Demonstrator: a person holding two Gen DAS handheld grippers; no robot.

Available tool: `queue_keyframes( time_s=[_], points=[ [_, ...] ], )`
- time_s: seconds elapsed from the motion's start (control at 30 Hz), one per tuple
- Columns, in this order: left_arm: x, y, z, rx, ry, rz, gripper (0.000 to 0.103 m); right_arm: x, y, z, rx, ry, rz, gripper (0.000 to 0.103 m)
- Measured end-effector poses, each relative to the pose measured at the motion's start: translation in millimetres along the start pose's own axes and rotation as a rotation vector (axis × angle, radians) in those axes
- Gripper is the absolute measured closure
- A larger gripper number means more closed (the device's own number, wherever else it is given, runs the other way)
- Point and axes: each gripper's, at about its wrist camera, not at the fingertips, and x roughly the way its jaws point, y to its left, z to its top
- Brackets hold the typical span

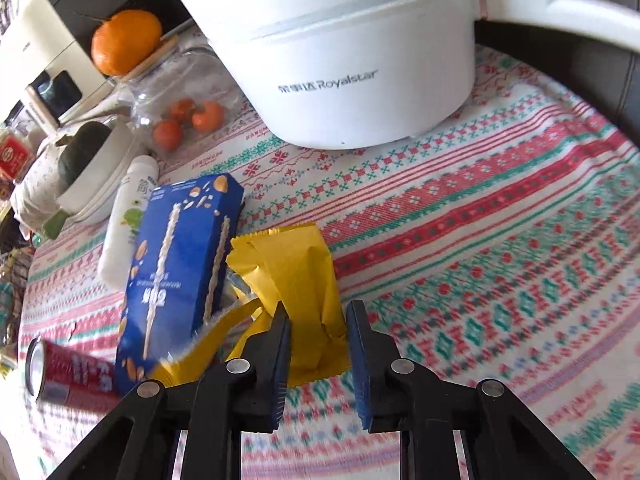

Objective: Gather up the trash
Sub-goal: 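Grasp the crumpled white paper with the left tool while the right tool grasps the yellow wrapper, then carry paper and yellow wrapper over the bin and open both tools to drop them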

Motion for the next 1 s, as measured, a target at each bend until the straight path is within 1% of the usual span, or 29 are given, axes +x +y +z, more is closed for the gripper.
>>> queue_keyframes(
  time_s=[0.27, 0.43, 0.6, 0.67, 0.77, 0.87, 1.0],
  points=[
    [-18, -44, -10, 0.043, -0.025, -0.068, 0.072, -90, -12, -24, -0.039, -0.051, -0.009, 0.080],
    [-23, -73, -18, 0.101, -0.027, -0.093, 0.072, -138, -19, -45, -0.046, -0.052, -0.029, 0.080],
    [-21, -99, -24, 0.146, -0.014, -0.122, 0.072, -180, -31, -72, -0.035, -0.034, -0.083, 0.080],
    [-19, -111, -27, 0.163, -0.006, -0.137, 0.072, -194, -35, -85, -0.037, -0.044, -0.112, 0.080],
    [-16, -130, -32, 0.193, 0.008, -0.158, 0.072, -211, -46, -106, -0.028, -0.056, -0.120, 0.080],
    [-11, -150, -39, 0.233, 0.011, -0.177, 0.071, -219, -60, -128, 0.000, -0.059, -0.130, 0.080],
    [-2, -177, -51, 0.283, 0.027, -0.226, 0.071, -226, -86, -147, 0.067, -0.024, -0.142, 0.080]
  ],
)
